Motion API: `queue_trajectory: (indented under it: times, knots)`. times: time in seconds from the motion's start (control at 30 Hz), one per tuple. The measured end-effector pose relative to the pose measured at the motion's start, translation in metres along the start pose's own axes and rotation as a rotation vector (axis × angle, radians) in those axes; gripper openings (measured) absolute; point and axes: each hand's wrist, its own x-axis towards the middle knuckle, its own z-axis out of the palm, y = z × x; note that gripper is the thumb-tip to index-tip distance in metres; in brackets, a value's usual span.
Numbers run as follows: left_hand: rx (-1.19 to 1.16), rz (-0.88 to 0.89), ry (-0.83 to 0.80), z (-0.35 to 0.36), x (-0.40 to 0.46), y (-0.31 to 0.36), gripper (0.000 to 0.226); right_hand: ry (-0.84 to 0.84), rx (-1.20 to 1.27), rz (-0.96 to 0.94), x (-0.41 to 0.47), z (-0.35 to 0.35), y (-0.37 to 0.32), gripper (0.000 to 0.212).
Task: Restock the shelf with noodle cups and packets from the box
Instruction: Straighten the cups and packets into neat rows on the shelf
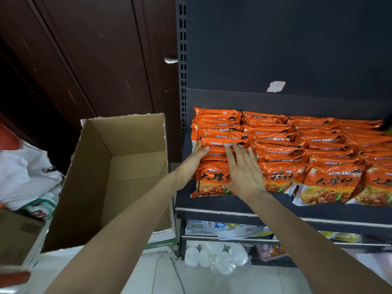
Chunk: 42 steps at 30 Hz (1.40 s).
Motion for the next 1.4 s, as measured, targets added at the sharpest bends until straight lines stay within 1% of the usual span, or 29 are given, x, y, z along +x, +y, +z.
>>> queue_trajectory:
  times: [0.1, 0.2, 0.23, 0.33, 0.4, 0.5, 0.63, 0.7, 0.8, 0.83, 0.93, 0.97, 1.03, 1.1, 1.2, 1.4]
  knots:
    - [0.02, 0.064, 0.069, 0.003, -0.002, 0.004, 0.051, -0.018, 0.035, -0.018, 0.001, -0.003, 0.001, 0.116]
    - [0.131, 0.135, 0.177, 0.001, -0.007, 0.006, 0.057, -0.022, 0.11, -0.053, 0.001, -0.008, 0.006, 0.112]
    - [0.176, 0.161, 0.21, 0.0, -0.01, 0.008, 0.056, -0.014, 0.135, -0.066, 0.0, -0.012, 0.009, 0.11]
    - [0.258, 0.262, 0.298, -0.002, -0.017, 0.018, 0.044, 0.007, 0.257, -0.07, -0.002, -0.028, 0.026, 0.109]
    - [0.269, 0.257, 0.377, -0.005, -0.017, 0.023, 0.045, -0.009, 0.336, -0.075, 0.0, -0.037, 0.038, 0.11]
    - [0.278, 0.222, 0.438, -0.01, -0.012, 0.028, 0.05, -0.058, 0.338, -0.111, 0.008, -0.045, 0.047, 0.113]
    - [0.311, 0.198, 0.429, -0.016, 0.005, 0.044, 0.051, -0.098, 0.307, -0.145, 0.029, -0.044, 0.046, 0.114]
    - [0.318, 0.185, 0.398, -0.021, 0.019, 0.052, 0.053, -0.157, 0.317, -0.16, 0.04, -0.041, 0.047, 0.116]
    - [0.326, 0.171, 0.31, -0.025, 0.035, 0.059, 0.051, -0.284, 0.443, -0.141, 0.054, -0.044, 0.05, 0.119]
    - [0.321, 0.164, 0.272, -0.026, 0.04, 0.06, 0.05, -0.291, 0.493, -0.132, 0.058, -0.045, 0.051, 0.117]
    - [0.309, 0.173, 0.212, -0.026, 0.052, 0.065, 0.049, -0.187, 0.572, -0.085, 0.074, -0.049, 0.055, 0.098]
    - [0.298, 0.173, 0.213, -0.028, 0.057, 0.067, 0.054, -0.151, 0.576, -0.063, 0.08, -0.049, 0.055, 0.092]
    - [0.243, 0.133, 0.23, -0.029, 0.063, 0.07, 0.07, -0.122, 0.545, -0.024, 0.09, -0.047, 0.053, 0.085]
    - [0.179, 0.093, 0.228, -0.032, 0.07, 0.07, 0.076, -0.126, 0.481, -0.004, 0.1, -0.043, 0.049, 0.084]
    - [0.137, 0.053, 0.233, -0.036, 0.085, 0.071, 0.075, -0.136, 0.415, 0.022, 0.112, -0.035, 0.047, 0.083]
    - [0.232, 0.004, 0.13, -0.029, 0.099, 0.076, 0.079, -0.163, 0.313, 0.055, 0.124, -0.029, 0.054, 0.082]
